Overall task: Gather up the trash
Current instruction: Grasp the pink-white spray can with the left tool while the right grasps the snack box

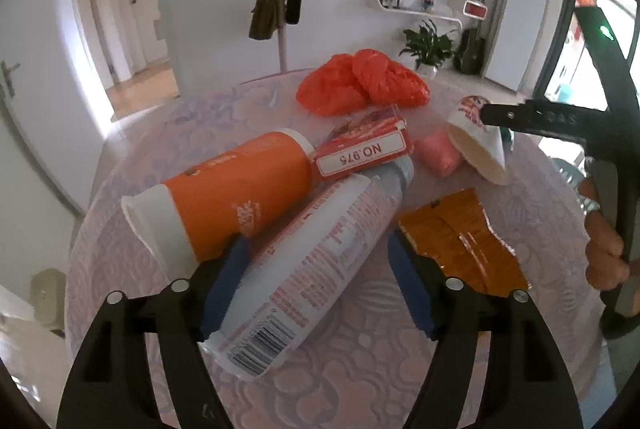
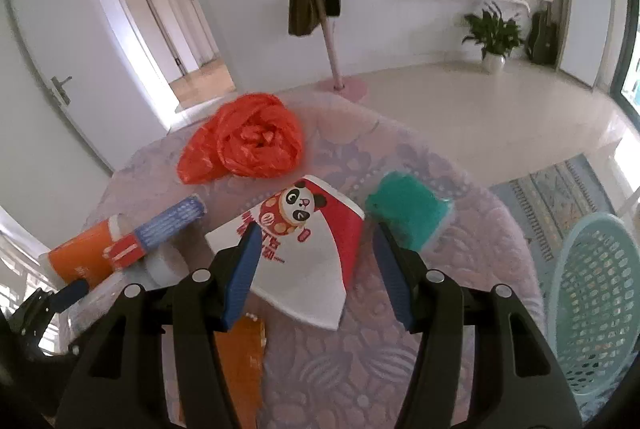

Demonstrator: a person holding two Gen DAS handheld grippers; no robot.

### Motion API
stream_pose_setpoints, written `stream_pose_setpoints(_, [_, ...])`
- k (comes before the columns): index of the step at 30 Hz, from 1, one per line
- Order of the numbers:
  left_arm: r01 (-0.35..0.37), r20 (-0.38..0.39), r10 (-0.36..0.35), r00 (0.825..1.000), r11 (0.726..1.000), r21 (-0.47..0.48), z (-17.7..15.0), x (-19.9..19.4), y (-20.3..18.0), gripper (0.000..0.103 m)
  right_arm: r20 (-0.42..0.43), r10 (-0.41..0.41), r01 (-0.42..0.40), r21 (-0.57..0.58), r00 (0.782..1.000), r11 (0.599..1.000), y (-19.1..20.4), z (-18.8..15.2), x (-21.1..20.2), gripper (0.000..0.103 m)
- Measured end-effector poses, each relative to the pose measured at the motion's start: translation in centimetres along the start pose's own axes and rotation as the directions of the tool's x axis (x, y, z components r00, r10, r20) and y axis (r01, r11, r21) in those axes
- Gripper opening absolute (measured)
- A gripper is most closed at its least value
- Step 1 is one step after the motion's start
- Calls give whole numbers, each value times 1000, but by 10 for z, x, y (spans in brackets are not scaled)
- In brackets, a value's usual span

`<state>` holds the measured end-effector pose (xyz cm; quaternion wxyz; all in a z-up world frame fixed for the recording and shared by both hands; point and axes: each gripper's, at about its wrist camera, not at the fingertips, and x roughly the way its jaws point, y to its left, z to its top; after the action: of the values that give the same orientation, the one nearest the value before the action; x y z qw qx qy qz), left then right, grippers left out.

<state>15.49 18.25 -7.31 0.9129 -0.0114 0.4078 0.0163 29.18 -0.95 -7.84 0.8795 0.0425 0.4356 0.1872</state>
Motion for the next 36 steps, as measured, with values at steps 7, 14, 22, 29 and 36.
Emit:
stream_pose_setpoints(7, [127, -79, -124, 989, 991, 36, -8, -2, -13, 72, -35, 100, -96, 79, 994, 992, -8, 7, 22, 71])
stream_pose_setpoints(14, [124, -107, -122, 987, 992, 5, -14, 14, -22, 69, -41, 130, -127, 71, 991, 989, -3, 6, 24, 71])
stream_pose_setpoints(22, [139, -103, -146, 984, 987, -75, -19, 16, -23, 47, 20, 112, -112, -32, 993, 993, 13, -1, -3, 46])
stream_pose_setpoints(29, [166, -37, -171, 985, 978, -127, -31, -5, -26, 47, 108, 77, -60, -157, 991, 986, 36, -18, -33, 37])
stream_pose_setpoints(36, [202, 43, -197, 979, 964, -174, -31, -36, -20, 47, 151, 110, -82, -179, 982, 980, 41, -22, -61, 4])
